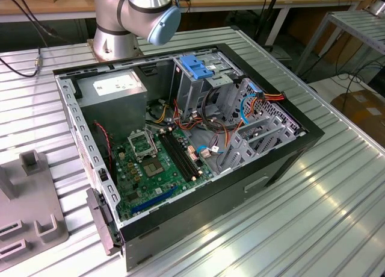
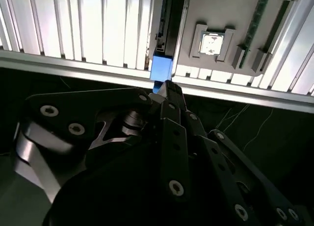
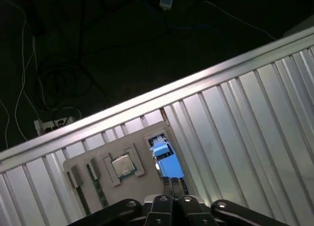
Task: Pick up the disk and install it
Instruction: 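Pick up the disk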
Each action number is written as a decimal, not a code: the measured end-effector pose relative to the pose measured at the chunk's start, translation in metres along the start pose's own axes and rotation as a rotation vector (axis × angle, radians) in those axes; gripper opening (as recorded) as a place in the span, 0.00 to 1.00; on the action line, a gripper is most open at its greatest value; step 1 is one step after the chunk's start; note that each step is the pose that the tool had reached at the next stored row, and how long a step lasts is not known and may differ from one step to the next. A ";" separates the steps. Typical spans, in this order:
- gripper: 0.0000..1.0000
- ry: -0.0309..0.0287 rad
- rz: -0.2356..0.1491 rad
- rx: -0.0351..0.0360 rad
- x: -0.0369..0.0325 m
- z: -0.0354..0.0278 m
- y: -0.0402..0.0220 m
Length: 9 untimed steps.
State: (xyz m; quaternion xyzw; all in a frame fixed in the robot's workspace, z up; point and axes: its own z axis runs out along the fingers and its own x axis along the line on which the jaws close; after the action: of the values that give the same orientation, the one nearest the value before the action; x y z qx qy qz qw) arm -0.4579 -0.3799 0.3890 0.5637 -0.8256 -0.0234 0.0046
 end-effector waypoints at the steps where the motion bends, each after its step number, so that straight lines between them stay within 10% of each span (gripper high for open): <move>1: 0.10 0.0007 -0.017 -0.0003 0.0000 0.0000 0.0000; 5: 0.10 0.0059 -0.135 -0.0025 0.0000 0.0001 0.0000; 9: 0.10 0.0067 -0.153 -0.0028 0.0000 0.0001 0.0000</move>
State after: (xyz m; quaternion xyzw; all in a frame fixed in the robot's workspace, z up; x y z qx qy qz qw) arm -0.4579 -0.3799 0.3889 0.6252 -0.7801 -0.0230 0.0064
